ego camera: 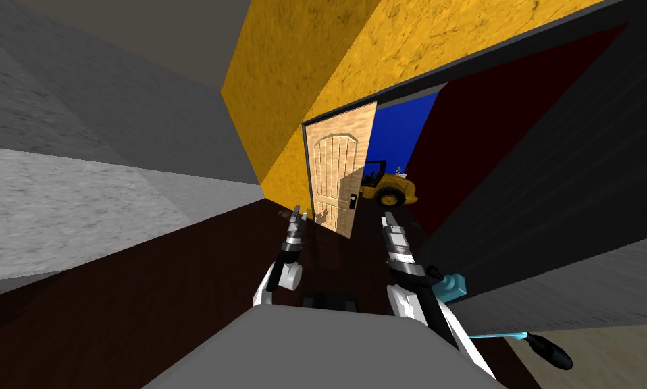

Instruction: Pull the door open

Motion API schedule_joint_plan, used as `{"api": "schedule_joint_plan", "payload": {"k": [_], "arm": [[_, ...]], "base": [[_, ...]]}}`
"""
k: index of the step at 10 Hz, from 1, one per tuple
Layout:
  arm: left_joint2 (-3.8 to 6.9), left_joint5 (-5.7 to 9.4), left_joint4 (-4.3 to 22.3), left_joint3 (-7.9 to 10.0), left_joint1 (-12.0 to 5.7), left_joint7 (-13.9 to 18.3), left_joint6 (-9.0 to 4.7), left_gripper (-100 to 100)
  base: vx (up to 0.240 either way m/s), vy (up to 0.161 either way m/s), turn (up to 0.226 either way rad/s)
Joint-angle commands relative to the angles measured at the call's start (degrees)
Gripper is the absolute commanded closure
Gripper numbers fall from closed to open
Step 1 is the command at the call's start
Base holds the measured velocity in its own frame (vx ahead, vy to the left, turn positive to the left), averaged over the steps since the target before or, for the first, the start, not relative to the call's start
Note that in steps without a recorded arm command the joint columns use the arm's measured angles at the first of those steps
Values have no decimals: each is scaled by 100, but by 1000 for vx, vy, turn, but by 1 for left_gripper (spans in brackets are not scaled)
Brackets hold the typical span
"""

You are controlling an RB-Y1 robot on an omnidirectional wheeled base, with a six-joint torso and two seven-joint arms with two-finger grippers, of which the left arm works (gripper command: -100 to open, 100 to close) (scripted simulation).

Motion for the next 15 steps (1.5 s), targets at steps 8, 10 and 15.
{"api": "schedule_joint_plan", "payload": {"k": [8,10,15], "arm": [[96,181,1143,-808,-624,21,209,-100],[99,226,1462,-1046,-793,20,260,-100],[80,318,2095,-1525,-1129,17,362,-100]], "base": [[112,18,107],[131,-3,127],[96,-15,108]]}}
